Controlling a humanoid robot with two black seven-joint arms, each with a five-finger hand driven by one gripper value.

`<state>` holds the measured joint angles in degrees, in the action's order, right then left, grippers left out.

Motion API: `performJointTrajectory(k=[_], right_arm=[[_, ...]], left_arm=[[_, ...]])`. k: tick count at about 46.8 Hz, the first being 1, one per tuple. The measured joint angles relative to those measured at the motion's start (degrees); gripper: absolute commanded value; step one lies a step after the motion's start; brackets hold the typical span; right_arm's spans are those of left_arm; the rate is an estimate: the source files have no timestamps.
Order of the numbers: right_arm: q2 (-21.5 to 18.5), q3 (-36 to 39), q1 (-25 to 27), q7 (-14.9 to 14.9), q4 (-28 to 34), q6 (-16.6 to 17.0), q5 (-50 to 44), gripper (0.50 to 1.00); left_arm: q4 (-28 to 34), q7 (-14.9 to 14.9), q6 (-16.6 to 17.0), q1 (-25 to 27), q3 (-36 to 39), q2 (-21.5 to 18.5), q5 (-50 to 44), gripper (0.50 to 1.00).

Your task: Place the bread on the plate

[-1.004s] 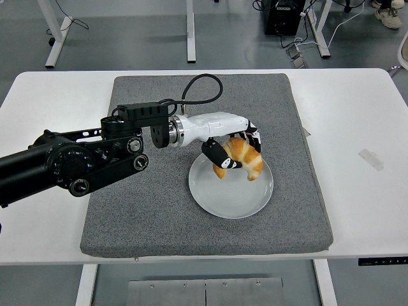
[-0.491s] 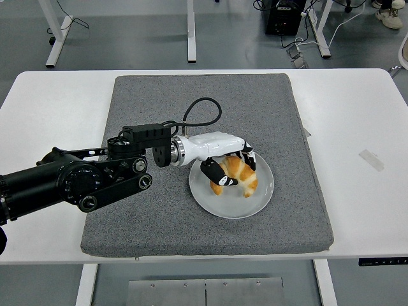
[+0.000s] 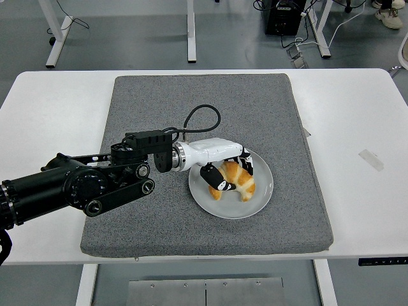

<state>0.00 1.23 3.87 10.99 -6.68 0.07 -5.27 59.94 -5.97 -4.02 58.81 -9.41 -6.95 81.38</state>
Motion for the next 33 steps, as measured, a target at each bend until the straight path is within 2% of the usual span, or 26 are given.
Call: performJointTrajectory(k=[6, 7, 8, 20, 33], right_arm=[[0.0, 0.0, 0.0, 0.0, 0.0, 0.0, 0.0, 1.0], [0.0, 0.0, 0.0, 0.0, 0.0, 0.0, 0.0, 1.0], [0.0, 0.0, 0.0, 0.0, 0.0, 0.0, 0.0, 1.0], [0.0, -0.02, -0.06, 0.0, 0.11, -0.06, 0.0, 1.0], [0.0, -0.02, -0.05, 0.0, 0.18, -0.08, 0.0, 1.0]], left_arm=[[0.0, 0.13, -0.09, 0.34, 0.02, -0.06, -0.38, 0.5], [0.0, 0.21, -0.09, 0.37, 0.02, -0.07, -0.49, 0.573], [0.0, 0.29, -0.09, 0.4, 0.02, -0.07, -0.6, 0.607], [0.16, 0.65, -0.53, 0.76, -0.08, -0.14, -1.78, 0.855], [1.82, 0.85, -0.85, 2.39, -0.09, -1.52, -2.44, 0.921]])
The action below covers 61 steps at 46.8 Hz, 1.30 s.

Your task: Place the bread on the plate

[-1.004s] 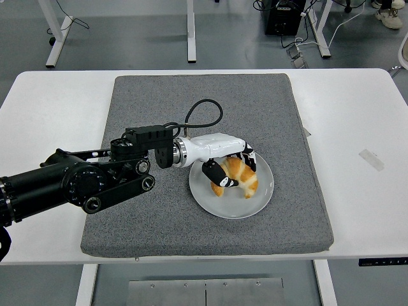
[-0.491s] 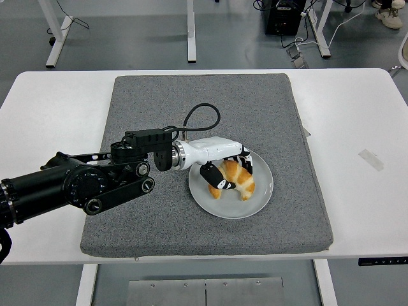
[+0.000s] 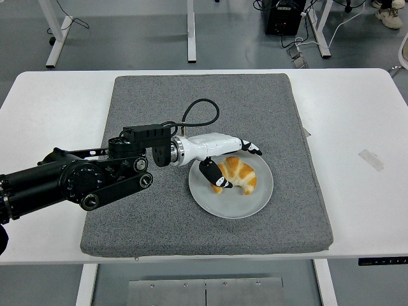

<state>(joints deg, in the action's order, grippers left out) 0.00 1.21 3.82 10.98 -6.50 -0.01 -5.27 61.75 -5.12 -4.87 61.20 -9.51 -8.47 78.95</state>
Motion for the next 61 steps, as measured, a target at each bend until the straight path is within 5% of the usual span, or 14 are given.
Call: performJointTrajectory(k=[16, 33, 61], right_arm=[[0.0, -0.01, -0.04, 0.0, -0.02, 0.0, 0.0, 1.0], [0.0, -0.07, -0.14, 0.0, 0.26, -0.09, 0.0, 1.0], [0.0, -0.16, -0.28, 0.0, 0.16, -0.03, -0.03, 1.0]], left_arm=[[3.75, 0.2, -1.9, 5.08, 0.0, -4.06, -5.66, 0.955], [3.32, -0.07, -1.34, 4.6, -3.36, -7.16, -18.35, 0.961], [-1.96, -0.62, 1.81, -4.88, -21.81, -10.06, -36.58, 0.975]])
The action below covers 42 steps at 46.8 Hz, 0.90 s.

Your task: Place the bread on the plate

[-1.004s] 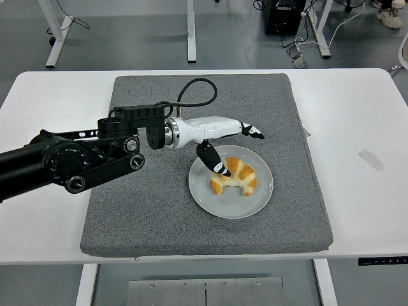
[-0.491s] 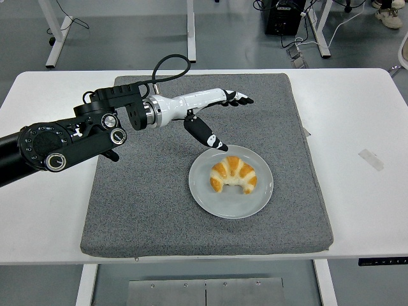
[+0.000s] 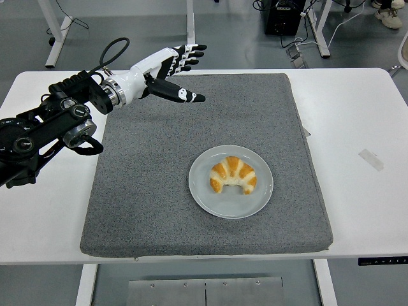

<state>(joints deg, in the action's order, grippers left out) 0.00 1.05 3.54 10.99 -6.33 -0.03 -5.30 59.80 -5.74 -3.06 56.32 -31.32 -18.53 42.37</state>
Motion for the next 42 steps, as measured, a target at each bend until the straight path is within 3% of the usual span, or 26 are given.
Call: performJointTrajectory(k=[8, 16, 22, 42], right_arm=[[0.0, -0.01, -0.02, 0.0, 0.0, -0.04, -0.03, 1.0], [0.0, -0.09, 0.08, 0.0, 0.03, -0.06, -0.07, 1.0], [0.0, -0.09, 0.27, 0.01, 0.14, -0.06, -0.15, 1.0], [0.0, -0.09, 0.5, 0.01, 0.19, -0.08, -0.16, 1.0]], left_arm=[[-3.29, -0.12, 0.09, -3.05, -5.23, 0.65, -3.34, 0.975], [-7.81, -3.48, -0.29, -3.79, -6.74, 1.46, -10.65, 0.975], [-10.82, -4.01, -0.94, -3.52, -6.88, 1.12, -17.2, 0.975], [-26.05, -5.11, -9.77, -2.96, -9.85, 4.11, -33.54, 0.977]])
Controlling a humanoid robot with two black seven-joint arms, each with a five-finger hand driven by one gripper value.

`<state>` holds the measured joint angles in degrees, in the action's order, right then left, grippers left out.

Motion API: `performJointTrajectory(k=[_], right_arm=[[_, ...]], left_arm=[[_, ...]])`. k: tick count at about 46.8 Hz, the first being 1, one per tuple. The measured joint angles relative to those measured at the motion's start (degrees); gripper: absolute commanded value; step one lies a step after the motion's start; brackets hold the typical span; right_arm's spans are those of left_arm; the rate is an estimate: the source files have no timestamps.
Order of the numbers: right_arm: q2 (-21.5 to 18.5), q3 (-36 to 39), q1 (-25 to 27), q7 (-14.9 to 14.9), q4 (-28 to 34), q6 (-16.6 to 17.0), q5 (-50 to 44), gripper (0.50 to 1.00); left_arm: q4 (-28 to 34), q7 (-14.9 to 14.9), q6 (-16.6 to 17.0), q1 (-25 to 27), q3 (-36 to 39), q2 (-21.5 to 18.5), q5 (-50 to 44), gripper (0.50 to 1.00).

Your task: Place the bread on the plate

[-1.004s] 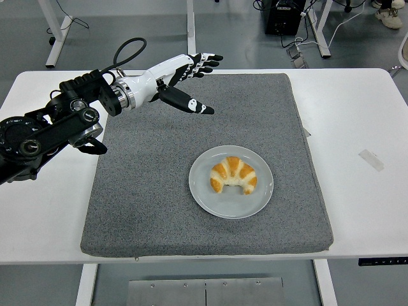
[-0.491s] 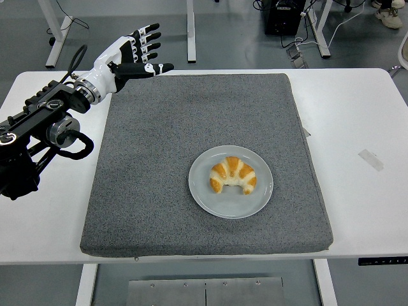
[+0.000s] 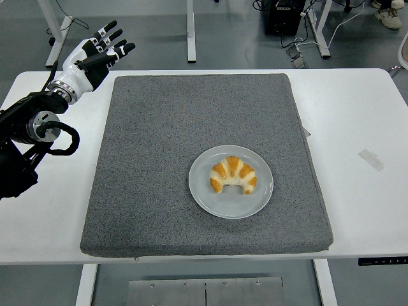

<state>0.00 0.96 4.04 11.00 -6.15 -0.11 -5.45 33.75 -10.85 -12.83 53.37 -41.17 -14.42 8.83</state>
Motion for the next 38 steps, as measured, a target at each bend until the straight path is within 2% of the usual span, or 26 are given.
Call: performJointTrajectory(k=[6, 14, 38], right_arm=[[0.0, 0.0, 0.12, -0.01, 0.0, 0.0, 0.0, 1.0], [0.0, 0.02, 0.27, -0.01, 0.0, 0.02, 0.0, 1.0], [0.0, 0.0, -0.27, -0.01, -0.03, 0.03, 0.0, 1.0]], left_arm=[[-4.83, -0.07, -3.55, 0.0, -2.45, 1.4, -1.96, 0.977], [-8.2, -0.28, -5.51, 0.0, -3.15, 2.61, -2.67, 0.977], [-9.29, -0.14, -7.42, -0.02, -2.53, 4.25, -3.74, 0.977]])
